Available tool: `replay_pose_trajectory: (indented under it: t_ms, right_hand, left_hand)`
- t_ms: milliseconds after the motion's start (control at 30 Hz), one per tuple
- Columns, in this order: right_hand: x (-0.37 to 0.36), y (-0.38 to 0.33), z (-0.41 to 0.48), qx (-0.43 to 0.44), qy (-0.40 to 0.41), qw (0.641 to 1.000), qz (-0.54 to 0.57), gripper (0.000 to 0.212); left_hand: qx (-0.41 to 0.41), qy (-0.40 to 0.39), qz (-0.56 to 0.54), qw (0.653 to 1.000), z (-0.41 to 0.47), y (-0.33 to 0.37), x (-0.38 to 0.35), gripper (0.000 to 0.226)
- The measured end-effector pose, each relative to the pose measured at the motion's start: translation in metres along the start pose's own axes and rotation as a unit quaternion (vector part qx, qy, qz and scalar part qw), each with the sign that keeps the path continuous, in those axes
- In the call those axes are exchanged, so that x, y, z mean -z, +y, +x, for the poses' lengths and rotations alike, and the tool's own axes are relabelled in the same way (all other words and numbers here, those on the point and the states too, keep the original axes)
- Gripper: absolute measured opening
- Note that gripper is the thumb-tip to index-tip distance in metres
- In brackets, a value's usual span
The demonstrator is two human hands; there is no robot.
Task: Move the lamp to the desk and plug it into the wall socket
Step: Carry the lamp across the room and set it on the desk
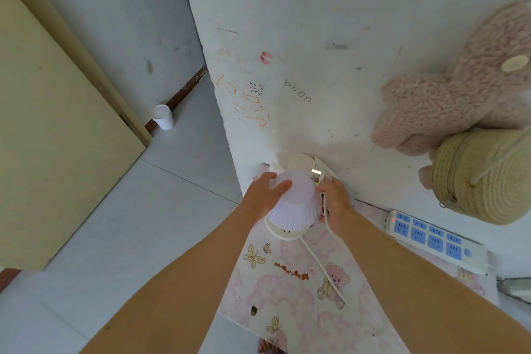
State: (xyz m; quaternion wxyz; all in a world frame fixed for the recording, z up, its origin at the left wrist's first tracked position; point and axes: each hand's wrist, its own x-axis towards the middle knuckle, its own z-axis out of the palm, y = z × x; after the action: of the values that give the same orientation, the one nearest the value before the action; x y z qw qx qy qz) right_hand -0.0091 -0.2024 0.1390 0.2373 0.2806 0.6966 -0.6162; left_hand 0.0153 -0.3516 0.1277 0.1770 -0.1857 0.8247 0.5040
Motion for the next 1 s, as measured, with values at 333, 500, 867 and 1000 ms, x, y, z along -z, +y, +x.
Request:
replay_pose_trajectory:
  t_ms: [333,500,867,1000]
  right_hand:
    - [0.012,0.014,-0.02,0.031,-0.02,0.999,-0.006,0.031]
    - [0.016,0.016,-0.041,0.048,-0.057,0.997,-0.004,0.025]
    - [-0.004,0.023,-0.111,0.112,-0.187,0.975,-0.047,0.03]
    - [-0.019,0.031,-0.14,0.123,-0.237,0.962,-0.056,0.033]
  left_hand:
    - [-0.005,0.055,-0.062,0.997,-0.039,-0.003,-0.008,0.056]
    - [-0.018,0.095,-0.078,0.992,-0.071,-0.001,-0.007,0.056]
    - [-0.008,0.207,-0.121,0.971,-0.164,-0.016,0.014,0.05]
    - [0.005,0.254,-0.135,0.958,-0.201,-0.029,0.025,0.05]
